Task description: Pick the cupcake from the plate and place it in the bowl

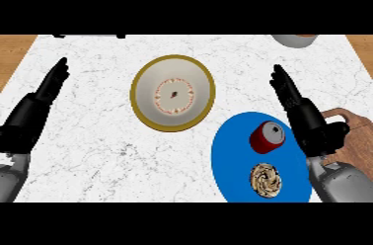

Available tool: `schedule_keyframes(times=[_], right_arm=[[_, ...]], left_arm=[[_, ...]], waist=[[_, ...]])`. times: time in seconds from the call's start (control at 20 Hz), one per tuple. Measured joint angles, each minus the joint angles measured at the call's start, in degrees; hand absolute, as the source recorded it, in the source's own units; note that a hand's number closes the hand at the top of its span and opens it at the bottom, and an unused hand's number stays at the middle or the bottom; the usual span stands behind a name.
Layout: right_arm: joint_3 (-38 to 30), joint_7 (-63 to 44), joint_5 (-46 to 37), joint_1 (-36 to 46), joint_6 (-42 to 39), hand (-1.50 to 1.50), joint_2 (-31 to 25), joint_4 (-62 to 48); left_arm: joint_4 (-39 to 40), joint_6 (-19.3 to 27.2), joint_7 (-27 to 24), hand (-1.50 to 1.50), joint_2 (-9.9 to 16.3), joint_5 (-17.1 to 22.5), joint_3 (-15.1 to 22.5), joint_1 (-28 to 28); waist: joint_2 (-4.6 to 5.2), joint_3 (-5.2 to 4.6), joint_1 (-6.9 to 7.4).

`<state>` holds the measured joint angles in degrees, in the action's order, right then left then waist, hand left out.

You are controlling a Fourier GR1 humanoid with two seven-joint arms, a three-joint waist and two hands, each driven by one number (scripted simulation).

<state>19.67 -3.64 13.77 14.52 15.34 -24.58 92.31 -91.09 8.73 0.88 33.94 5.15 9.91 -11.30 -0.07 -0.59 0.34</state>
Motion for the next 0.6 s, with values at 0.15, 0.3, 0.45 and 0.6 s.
schedule_keyframes(times=[0.15,0.3,0.45,0.6], right_arm=[[4.1,1.2,2.3,-0.5,-5.6,-1.5,1.5,4.3],[12.0,2.6,5.7,0.8,-13.3,-1.5,5.3,9.6],[14.9,6.3,-3.8,1.0,-11.9,-1.5,2.2,15.0],[19.5,12.6,-11.9,-5.6,-8.2,-1.5,1.3,20.5]], left_arm=[[0.8,0.6,-0.4,0.0,-1.2,1.5,-2.1,-0.9],[0.9,2.2,-1.0,0.0,-3.6,4.1,-4.4,-1.6],[2.1,3.5,-0.7,0.0,-5.5,7.3,-7.4,-1.1],[3.2,3.4,-2.0,0.0,-6.5,9.7,-10.1,-0.3]], waist=[[-0.03,0.32,0.12],[-0.16,0.4,2.01],[-1.09,0.26,-0.01],[-0.88,0.43,-1.3]])
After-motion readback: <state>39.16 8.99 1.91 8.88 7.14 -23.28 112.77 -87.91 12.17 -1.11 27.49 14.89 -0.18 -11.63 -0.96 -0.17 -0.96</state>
